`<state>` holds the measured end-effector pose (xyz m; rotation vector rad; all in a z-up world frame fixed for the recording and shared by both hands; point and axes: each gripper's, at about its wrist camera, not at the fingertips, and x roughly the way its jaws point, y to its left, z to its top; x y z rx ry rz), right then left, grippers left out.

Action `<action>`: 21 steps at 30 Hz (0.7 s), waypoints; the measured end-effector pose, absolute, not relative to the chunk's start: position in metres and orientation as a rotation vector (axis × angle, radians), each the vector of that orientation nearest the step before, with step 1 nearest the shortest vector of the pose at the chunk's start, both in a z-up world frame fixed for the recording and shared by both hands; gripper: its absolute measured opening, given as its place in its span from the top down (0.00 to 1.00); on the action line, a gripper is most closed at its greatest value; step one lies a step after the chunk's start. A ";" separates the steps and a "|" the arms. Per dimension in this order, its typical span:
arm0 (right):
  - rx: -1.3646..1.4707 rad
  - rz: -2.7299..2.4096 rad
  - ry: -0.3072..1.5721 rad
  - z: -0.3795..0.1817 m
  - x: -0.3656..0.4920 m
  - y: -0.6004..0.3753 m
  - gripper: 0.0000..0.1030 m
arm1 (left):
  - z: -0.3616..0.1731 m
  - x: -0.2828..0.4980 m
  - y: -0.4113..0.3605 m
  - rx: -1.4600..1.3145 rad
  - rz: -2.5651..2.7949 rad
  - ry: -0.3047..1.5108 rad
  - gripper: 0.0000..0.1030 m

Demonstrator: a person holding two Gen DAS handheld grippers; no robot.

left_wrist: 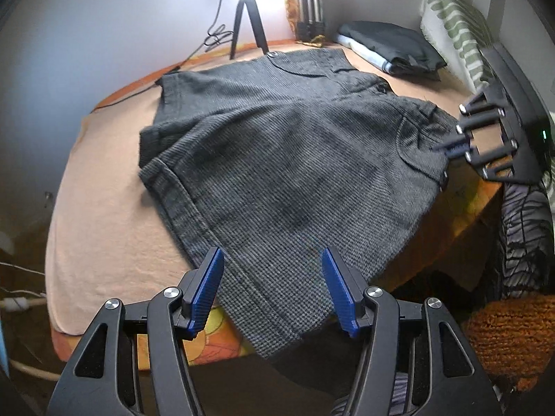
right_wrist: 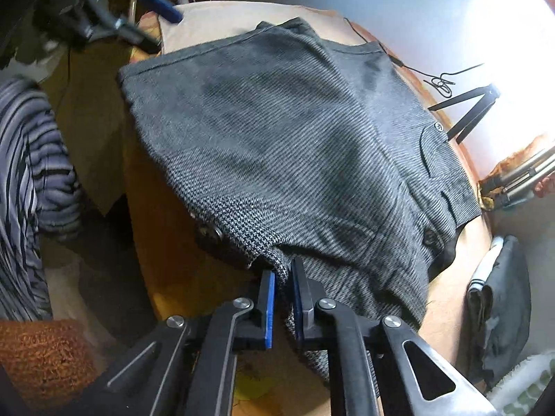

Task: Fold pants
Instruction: 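Grasp the hem of the grey shorts with the right gripper while the left gripper grasps the other hem corner, then lift the shorts hem with both grippers and fold it over toward the waistband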

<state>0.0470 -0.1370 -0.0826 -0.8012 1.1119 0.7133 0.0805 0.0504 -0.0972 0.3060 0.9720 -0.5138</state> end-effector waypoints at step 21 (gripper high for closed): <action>-0.591 0.636 1.127 -0.058 0.095 -0.144 0.97 | -0.131 0.063 0.025 0.414 -0.498 0.988 0.45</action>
